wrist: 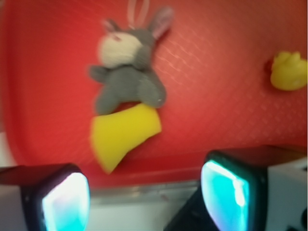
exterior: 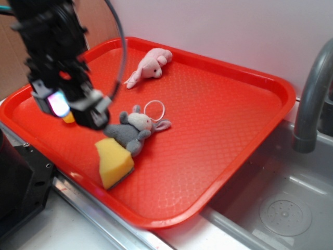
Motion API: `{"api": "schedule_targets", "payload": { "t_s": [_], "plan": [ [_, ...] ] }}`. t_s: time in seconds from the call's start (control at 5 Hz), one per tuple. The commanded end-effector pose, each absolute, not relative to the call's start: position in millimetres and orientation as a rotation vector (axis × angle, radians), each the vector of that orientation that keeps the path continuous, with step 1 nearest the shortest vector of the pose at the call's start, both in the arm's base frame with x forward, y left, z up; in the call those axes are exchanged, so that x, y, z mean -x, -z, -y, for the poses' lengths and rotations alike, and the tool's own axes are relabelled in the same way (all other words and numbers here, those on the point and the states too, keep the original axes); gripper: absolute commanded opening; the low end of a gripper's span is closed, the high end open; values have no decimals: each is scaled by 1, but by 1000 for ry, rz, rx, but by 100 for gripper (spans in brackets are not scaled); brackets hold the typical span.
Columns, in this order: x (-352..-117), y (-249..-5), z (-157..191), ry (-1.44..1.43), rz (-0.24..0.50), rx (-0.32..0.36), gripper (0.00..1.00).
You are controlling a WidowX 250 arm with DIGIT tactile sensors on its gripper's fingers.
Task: Grab the green sponge.
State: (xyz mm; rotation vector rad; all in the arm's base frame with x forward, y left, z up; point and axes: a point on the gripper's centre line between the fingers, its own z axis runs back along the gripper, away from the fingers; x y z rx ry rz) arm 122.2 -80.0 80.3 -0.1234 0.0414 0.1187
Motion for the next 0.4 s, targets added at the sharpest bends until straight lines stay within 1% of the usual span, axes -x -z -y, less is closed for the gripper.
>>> {"api": "schedule_targets", "payload": {
  "t_s": [0.0, 0.2],
  "plan": [
    [-135, -41, 112, -64, -32, 122, 100],
    [-140, -25, 111, -58, -48, 155, 100]
  ]
}}
